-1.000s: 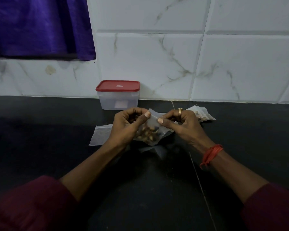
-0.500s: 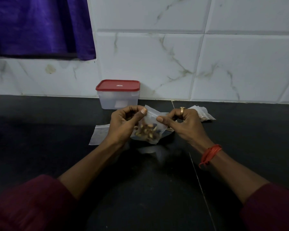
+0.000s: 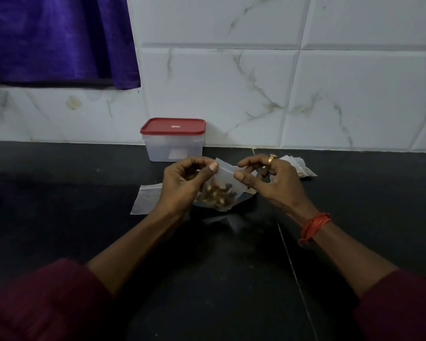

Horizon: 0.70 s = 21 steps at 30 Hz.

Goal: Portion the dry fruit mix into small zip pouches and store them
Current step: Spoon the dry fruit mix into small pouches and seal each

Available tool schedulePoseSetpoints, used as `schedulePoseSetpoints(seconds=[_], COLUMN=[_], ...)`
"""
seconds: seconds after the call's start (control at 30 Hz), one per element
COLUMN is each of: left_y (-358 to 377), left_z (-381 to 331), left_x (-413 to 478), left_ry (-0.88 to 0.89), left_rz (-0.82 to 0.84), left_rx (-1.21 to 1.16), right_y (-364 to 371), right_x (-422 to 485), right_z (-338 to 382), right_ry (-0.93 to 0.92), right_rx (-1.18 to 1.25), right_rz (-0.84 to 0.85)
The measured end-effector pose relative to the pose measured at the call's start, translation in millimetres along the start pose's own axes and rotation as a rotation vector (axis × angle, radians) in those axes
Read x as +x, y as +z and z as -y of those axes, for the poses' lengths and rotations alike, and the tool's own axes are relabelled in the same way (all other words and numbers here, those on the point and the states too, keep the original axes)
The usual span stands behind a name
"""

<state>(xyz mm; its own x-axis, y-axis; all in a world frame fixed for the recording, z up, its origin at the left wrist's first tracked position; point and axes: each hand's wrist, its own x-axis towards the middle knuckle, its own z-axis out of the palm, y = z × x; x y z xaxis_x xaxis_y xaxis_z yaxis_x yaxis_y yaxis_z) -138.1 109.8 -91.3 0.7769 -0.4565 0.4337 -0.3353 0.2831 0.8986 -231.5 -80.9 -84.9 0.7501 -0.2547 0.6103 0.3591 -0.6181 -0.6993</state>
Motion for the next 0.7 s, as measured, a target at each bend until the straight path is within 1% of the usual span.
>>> schedulePoseSetpoints(seconds=[0.1,0.17,0.3,0.47,0.57,0.7], left_y=[5,6,6,4,4,5], left_z=[1,2,1,-2,-3,-6], left_x=[-4,-5,-6,-3,-1,1], left_ry=[0.077,0.117,0.14,0.159,0.188,0.225], left_rz=[0.08,0.101,0.094,0.134,0.167,0.17], left_rx=[0.113,0.137,0.152,0.223,0.276,0.3], right_y=[6,11,16,18,19,21], right_x=[-3,-4,-5,-5,-2,1], right_z=[6,11,11,7,7,9], right_ry=[-0.093,-0.128,-0.095,-0.049,-0.052,-0.073], right_rx=[-0.023,-0.035,-0.023,-0.009,-0.02,-0.037], right_rz=[0.01,-0.001,-0.028,-0.017,-0.017,-0.056])
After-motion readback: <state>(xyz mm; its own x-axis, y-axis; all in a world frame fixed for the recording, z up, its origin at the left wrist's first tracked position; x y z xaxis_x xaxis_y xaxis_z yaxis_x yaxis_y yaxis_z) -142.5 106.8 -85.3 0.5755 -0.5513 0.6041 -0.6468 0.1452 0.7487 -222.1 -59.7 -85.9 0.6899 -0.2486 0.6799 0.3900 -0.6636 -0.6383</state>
